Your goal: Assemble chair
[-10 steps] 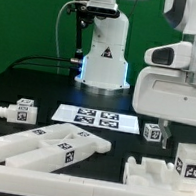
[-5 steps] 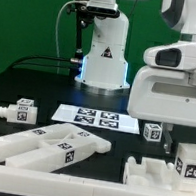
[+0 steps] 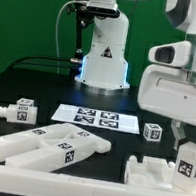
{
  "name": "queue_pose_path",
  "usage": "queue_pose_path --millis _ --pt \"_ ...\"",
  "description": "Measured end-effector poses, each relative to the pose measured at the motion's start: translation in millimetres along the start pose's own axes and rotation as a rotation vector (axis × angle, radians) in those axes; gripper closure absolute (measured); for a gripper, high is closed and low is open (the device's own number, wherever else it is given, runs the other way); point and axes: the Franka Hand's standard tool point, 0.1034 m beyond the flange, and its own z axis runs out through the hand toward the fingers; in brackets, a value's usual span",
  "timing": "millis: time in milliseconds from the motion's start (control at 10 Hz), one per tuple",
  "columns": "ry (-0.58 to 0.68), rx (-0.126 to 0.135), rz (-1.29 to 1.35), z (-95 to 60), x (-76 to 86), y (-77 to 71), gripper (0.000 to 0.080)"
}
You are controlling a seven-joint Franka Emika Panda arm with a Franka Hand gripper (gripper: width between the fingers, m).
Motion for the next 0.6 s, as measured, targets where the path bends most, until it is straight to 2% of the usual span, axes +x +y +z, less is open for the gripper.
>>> queue_pose_path --millis 100,300,600 --pt "-0.011 0.007 0.197 1.0 -0.6 -0.7 0.0517" --pt "-0.014 0.033 0.365 0.0 2.6 -3.7 0.0517" --pt "-0.013 0.032 0.317 0.4 2.5 -3.5 0.0515"
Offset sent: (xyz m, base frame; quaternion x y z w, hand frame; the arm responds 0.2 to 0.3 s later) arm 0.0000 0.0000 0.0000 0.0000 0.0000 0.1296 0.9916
